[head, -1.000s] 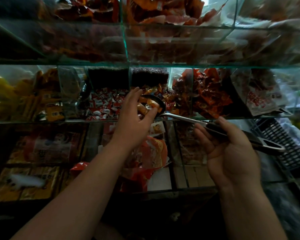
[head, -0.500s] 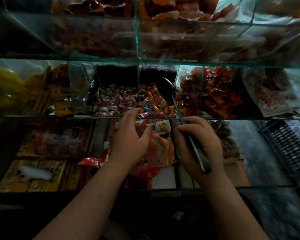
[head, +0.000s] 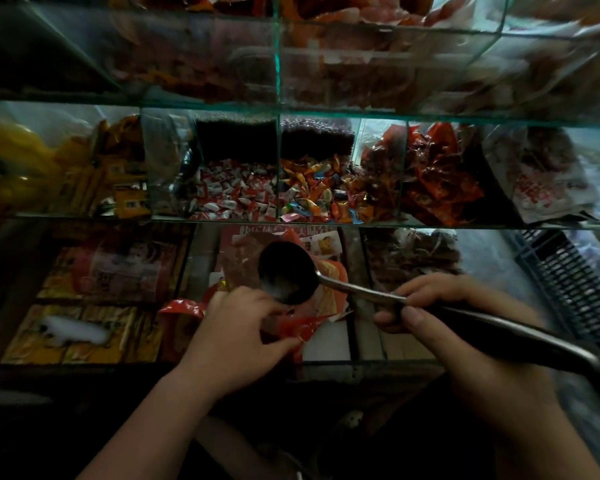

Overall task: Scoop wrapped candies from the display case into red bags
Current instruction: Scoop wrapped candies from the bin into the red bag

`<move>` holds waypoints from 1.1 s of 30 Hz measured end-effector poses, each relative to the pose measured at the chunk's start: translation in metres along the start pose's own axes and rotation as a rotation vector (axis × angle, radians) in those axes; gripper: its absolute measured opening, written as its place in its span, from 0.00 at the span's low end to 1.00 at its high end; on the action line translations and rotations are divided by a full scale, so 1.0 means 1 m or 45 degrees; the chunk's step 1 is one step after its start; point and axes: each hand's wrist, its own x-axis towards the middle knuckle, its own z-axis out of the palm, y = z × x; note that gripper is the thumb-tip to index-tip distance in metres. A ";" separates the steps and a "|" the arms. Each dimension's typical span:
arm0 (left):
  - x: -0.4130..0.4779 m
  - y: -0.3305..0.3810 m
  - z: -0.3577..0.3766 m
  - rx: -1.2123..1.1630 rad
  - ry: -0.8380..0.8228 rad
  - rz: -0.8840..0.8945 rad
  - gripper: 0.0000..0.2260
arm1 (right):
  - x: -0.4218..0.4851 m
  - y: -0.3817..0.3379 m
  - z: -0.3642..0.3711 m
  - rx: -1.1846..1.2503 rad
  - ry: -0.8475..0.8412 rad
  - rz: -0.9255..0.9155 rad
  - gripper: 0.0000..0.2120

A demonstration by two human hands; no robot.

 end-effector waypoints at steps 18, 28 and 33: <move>-0.010 -0.012 0.023 -0.145 0.070 -0.121 0.16 | 0.084 0.060 0.053 -0.560 0.428 -0.451 0.10; -0.014 -0.006 0.044 -0.547 0.409 -0.616 0.27 | 0.094 0.056 0.067 -0.279 0.494 -0.145 0.09; -0.008 -0.007 0.049 -0.552 0.197 -0.599 0.33 | 0.094 0.041 0.073 -0.450 0.515 -0.177 0.14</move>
